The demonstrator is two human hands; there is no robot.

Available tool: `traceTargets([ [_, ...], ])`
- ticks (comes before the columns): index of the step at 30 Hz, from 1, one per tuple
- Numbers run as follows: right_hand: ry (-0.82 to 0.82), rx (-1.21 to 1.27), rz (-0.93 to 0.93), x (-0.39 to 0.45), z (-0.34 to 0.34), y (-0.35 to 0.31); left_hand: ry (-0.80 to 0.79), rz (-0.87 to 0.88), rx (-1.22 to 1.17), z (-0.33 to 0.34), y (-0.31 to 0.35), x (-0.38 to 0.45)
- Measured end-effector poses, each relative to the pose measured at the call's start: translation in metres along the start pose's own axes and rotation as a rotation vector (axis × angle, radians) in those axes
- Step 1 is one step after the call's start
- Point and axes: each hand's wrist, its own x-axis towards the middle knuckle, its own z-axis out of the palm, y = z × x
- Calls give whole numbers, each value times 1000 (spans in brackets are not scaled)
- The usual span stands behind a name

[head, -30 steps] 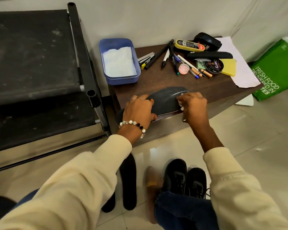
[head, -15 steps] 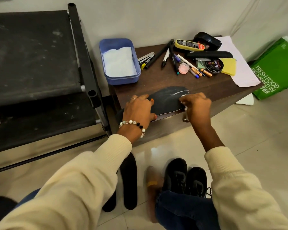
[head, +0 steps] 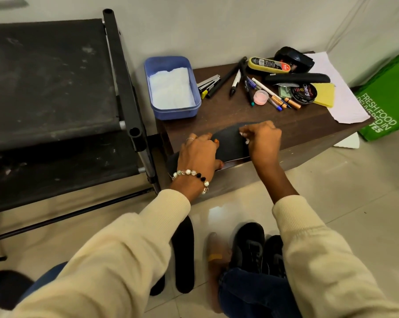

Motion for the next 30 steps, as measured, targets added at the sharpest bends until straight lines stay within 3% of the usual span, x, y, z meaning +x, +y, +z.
traceTargets([
  [3,36,-35,48,-4,-1,-6,13,-4,-14,1,-1,1],
  [10,-173,-113,-140,-7,2,-26,42,-22,-44,1,1,0],
  [17,114,97,46,1,-3,4,-19,-5,-26,-2,-5,1],
  [19,68,89,54,-7,-4,-2,-17,-13,-23,-2,-4,2],
  [24,-13,83,-164,-23,6,-32,22,-37,-59,-1,-1,1],
  [27,-55,22,-126,-3,9,-28,5,-24,-38,-2,-1,1],
  [30,51,-22,-55,8,3,-9,-31,-6,-14,-2,-4,2],
])
